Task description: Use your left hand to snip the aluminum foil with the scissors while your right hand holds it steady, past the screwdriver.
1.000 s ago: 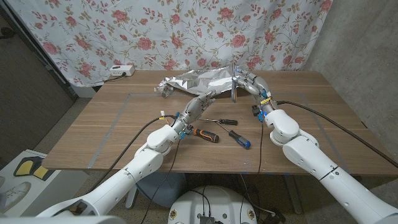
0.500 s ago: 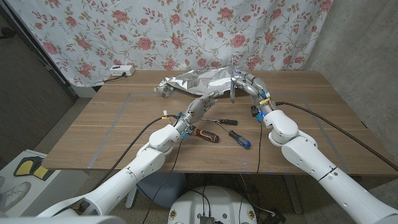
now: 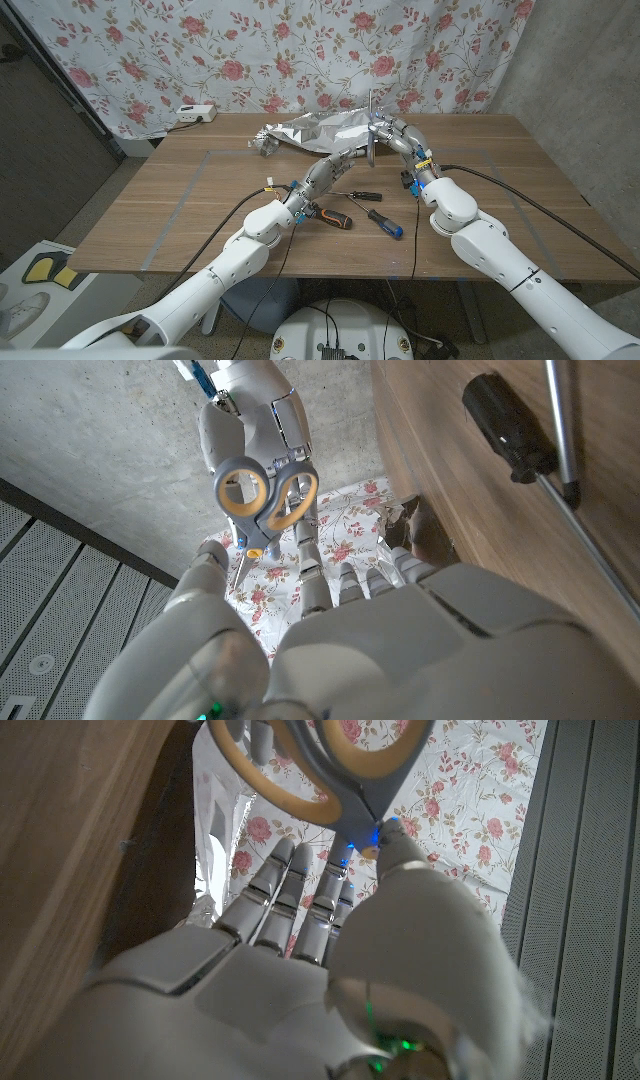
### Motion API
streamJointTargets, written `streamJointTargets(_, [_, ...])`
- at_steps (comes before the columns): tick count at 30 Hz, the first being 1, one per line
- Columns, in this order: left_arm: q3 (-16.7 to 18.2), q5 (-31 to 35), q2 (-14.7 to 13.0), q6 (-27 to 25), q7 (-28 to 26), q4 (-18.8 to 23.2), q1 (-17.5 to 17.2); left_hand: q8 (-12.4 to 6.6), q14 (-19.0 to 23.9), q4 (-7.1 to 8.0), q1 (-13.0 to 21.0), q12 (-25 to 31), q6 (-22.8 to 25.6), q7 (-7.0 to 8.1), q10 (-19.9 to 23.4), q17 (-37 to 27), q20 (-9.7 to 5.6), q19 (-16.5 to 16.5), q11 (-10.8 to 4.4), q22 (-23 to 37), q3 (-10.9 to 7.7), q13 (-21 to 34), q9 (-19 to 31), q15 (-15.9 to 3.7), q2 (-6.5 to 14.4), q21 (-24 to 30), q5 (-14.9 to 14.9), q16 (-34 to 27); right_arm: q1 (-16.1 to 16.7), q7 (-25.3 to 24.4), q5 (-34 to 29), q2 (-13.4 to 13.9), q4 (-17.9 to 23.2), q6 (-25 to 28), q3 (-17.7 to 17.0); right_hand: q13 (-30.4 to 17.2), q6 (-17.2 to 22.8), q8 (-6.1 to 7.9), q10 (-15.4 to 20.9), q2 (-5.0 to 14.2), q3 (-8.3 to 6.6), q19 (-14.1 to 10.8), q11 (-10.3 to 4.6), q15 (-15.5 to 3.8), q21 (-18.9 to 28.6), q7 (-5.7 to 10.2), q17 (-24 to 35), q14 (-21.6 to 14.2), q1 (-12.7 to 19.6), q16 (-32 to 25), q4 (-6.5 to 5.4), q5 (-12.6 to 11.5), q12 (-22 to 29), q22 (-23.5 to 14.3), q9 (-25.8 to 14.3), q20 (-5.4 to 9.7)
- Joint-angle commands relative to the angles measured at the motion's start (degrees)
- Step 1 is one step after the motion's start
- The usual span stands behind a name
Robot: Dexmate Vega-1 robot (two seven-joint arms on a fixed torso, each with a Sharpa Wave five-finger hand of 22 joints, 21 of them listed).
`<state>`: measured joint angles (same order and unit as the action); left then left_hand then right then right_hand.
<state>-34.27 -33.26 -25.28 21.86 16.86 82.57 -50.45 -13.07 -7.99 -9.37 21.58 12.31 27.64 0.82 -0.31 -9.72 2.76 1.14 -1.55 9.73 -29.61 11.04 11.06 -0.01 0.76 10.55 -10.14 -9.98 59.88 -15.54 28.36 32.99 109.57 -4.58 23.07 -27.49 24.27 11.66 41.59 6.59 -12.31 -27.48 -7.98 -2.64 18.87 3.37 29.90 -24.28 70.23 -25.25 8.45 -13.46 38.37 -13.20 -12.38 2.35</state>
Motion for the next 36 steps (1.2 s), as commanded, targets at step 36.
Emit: streamJointTargets(36, [-1.13, -1.02, 1.12, 0.5, 2.6, -1.13, 0.11, 0.46, -0.34, 0.27, 0.83, 0.62, 0.96, 0.48, 1.13, -0.22, 0.16, 0.22, -0.3, 0.22, 0.68, 0.33, 0.22, -0.06, -0.23, 0.37, 0.04, -0.44, 0.0, 3.29, 2.33, 0.33, -0.42, -0.81, 1.24, -0.4, 0.4, 0.07, 3.34, 2.41, 0.48, 1.25, -4.14, -10.36, 0.75, 0.27, 0.34, 0.52, 1.87, 0.44, -0.43, -0.24, 0.41, -0.25, -0.28, 0.11])
